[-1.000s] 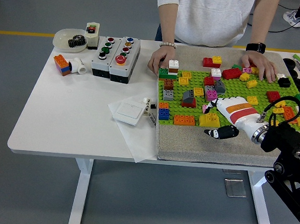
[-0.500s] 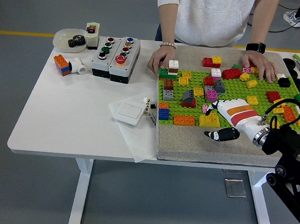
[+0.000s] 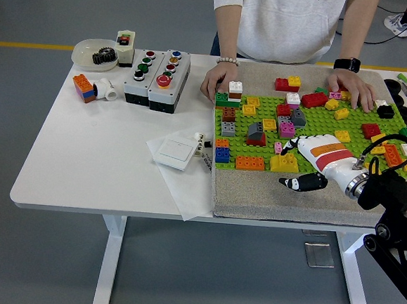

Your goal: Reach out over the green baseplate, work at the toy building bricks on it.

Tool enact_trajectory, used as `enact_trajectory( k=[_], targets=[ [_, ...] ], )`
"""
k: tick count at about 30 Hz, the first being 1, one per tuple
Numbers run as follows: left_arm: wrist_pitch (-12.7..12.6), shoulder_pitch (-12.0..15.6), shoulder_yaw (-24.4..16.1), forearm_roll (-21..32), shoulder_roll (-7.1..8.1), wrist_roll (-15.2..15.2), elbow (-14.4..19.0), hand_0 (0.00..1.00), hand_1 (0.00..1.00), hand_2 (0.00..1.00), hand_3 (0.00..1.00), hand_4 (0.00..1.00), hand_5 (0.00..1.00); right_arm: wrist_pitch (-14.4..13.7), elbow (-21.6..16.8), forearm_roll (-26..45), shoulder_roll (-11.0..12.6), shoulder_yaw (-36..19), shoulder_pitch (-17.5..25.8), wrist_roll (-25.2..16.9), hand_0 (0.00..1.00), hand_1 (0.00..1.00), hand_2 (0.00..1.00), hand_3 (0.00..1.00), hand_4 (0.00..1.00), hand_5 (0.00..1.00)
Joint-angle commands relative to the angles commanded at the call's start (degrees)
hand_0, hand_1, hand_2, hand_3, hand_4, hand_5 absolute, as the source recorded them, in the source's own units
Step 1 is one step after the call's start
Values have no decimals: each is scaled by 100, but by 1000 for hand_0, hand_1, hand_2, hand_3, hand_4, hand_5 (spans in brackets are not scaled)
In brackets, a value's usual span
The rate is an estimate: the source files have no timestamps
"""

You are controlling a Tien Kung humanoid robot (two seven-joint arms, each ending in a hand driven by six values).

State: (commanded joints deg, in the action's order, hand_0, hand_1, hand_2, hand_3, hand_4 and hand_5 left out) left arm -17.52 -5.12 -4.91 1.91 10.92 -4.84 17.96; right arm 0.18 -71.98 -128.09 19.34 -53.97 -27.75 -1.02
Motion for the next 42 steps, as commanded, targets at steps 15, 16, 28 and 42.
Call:
enact_trajectory(
  k=[15,16,28,42],
  targets=[
    [1,3,10,23,0,-6,-2,866,877,878,744,740,643,100,-130,108,42,21,20,6,595,631,710,654,875,360],
    [1,3,11,25,0,-7,-2,866,877,878,744,740,643,114,-154,126,49,27,28,10,595,631,710,654,875,360],
    [0,0,7,20,0,-5,-1,865,875,878,744,739,643,136,-109,257,1,103,-2,17,595,633,707,646,878,360],
    [-2,-11,-3,-24,5,9,4,865,875,878,744,738,641,79,334,303,-140,166,-165,-29,596,632,702,645,883,368]
  ],
)
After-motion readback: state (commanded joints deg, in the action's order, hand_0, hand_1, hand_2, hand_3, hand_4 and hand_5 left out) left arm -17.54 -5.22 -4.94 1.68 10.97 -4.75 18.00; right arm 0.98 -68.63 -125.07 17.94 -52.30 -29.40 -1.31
